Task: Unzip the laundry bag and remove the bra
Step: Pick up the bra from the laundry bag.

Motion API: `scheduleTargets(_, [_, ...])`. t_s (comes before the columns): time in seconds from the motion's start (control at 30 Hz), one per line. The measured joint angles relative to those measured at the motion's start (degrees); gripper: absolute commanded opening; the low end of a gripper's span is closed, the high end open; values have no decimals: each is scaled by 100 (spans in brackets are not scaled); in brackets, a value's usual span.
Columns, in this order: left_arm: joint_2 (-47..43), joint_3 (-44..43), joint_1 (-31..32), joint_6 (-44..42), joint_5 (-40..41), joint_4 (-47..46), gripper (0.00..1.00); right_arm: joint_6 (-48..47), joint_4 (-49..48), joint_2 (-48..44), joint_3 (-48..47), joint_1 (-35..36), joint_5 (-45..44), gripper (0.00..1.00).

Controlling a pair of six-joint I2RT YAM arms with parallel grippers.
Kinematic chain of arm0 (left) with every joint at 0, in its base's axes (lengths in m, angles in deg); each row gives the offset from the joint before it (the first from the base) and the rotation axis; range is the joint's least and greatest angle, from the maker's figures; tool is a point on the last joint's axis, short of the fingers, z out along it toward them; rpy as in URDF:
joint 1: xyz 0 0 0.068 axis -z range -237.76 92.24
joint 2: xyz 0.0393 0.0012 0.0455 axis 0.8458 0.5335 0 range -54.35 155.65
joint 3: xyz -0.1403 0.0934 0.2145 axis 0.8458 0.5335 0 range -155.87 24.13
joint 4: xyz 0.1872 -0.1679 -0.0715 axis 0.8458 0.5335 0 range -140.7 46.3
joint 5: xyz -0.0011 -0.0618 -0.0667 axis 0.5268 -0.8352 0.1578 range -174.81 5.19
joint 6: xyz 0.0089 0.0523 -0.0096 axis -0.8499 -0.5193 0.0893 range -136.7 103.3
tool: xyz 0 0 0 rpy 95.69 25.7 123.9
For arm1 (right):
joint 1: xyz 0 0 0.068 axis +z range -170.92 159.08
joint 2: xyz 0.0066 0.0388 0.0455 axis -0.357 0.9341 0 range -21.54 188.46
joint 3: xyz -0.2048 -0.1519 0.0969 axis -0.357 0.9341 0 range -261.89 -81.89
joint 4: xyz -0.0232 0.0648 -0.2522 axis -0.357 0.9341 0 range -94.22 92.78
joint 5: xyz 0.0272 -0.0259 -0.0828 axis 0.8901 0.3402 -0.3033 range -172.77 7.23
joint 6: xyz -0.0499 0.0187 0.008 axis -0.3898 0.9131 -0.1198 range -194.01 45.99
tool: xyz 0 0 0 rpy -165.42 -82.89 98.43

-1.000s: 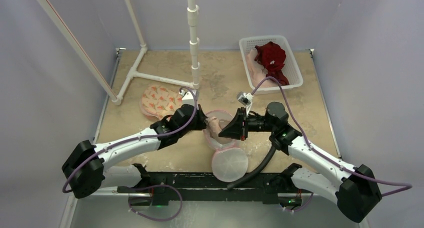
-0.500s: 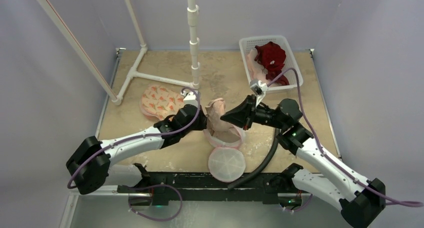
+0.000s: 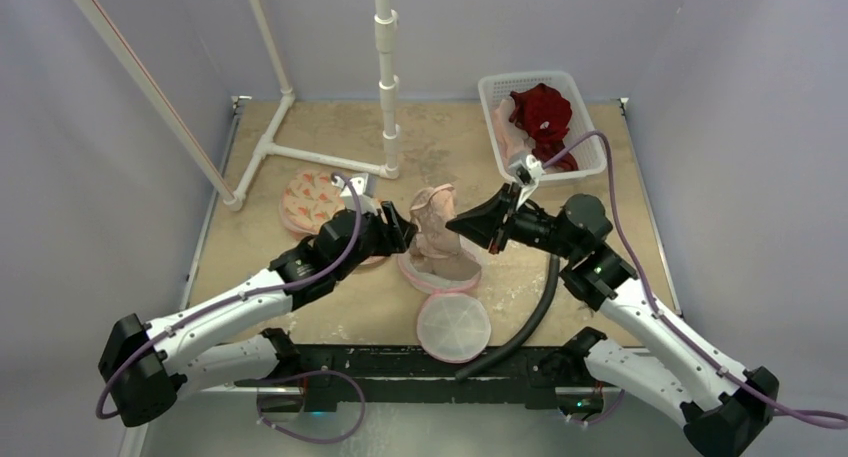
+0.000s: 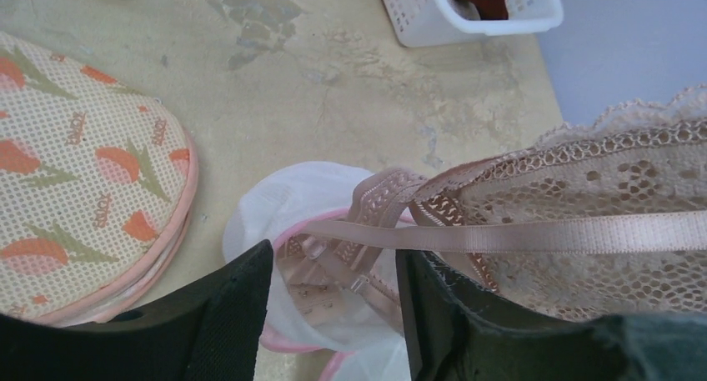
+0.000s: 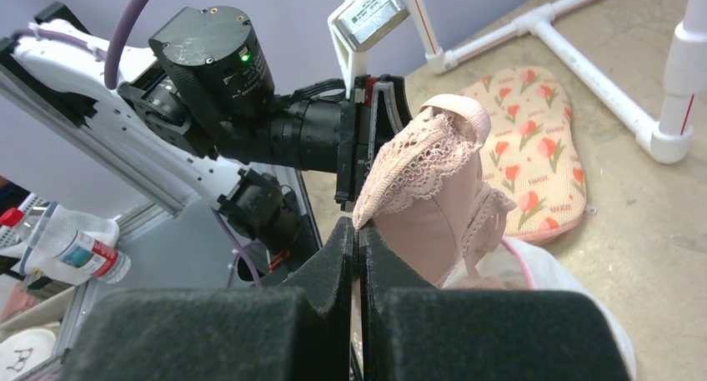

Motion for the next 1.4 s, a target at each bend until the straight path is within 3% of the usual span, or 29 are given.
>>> scheduleTargets(0.2, [-426, -387, 0, -120, 57, 424, 66, -59, 153, -37, -472, 0, 9, 0])
scheduleTargets(0.53, [-1305, -1241, 0, -680, 356, 1001, 67, -195, 415, -234, -1034, 2, 153, 0])
scheduleTargets(0.7, [-1742, -1353, 0, -1213, 221, 883, 72, -293, 496, -308, -1036, 2, 155, 0])
scheduleTargets(0.83, [-1838, -1394, -11, -1790, -448, 566, 73, -291, 442, -339, -1021, 0, 238, 0])
scheduleTargets(1.03, [-1329, -1860, -11, -2750, -2122, 485, 76, -275, 146, -568, -999, 0, 756, 0])
scheduleTargets(1.4, [-1113, -2924, -11, -3700, -3783, 876, 80, -203, -431, -778, -990, 0, 1904, 0])
